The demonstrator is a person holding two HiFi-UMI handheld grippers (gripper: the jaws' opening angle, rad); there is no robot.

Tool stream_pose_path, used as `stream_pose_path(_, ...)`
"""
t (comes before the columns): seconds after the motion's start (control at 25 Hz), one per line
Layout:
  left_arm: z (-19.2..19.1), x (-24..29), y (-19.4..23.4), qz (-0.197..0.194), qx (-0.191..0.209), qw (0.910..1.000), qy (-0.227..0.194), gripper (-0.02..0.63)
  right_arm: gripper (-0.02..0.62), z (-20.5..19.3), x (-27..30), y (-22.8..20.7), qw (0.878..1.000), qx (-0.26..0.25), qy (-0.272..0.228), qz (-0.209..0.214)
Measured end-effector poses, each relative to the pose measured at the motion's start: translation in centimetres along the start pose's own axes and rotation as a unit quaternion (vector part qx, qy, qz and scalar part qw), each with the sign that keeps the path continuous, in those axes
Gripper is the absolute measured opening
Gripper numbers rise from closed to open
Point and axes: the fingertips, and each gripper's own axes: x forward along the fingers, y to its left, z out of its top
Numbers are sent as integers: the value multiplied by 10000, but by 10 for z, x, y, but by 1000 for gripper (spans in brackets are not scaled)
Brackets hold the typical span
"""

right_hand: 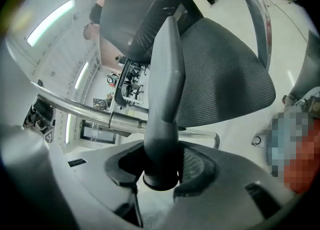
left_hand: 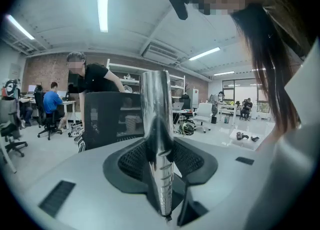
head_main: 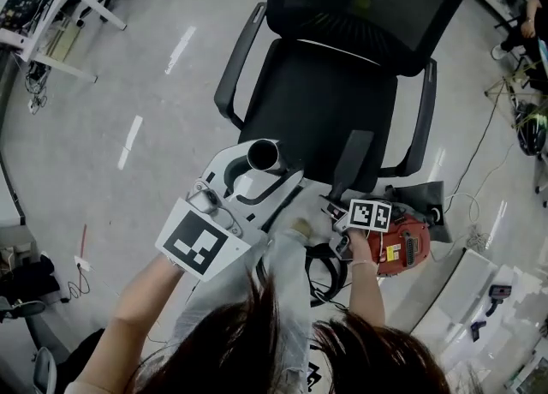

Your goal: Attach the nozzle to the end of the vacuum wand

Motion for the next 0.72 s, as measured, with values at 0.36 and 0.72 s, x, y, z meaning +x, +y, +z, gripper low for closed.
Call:
stream_pose_path(0.36, 2, -6, -2, -57, -21, 9999, 96, 163, 169, -11, -23, 35, 9997, -54, -215, -105)
stream_pose_path(0.72, 5, -14, -10, -133, -46, 9997, 193, 161, 169, -22, -47, 76, 9984, -120, -520, -177)
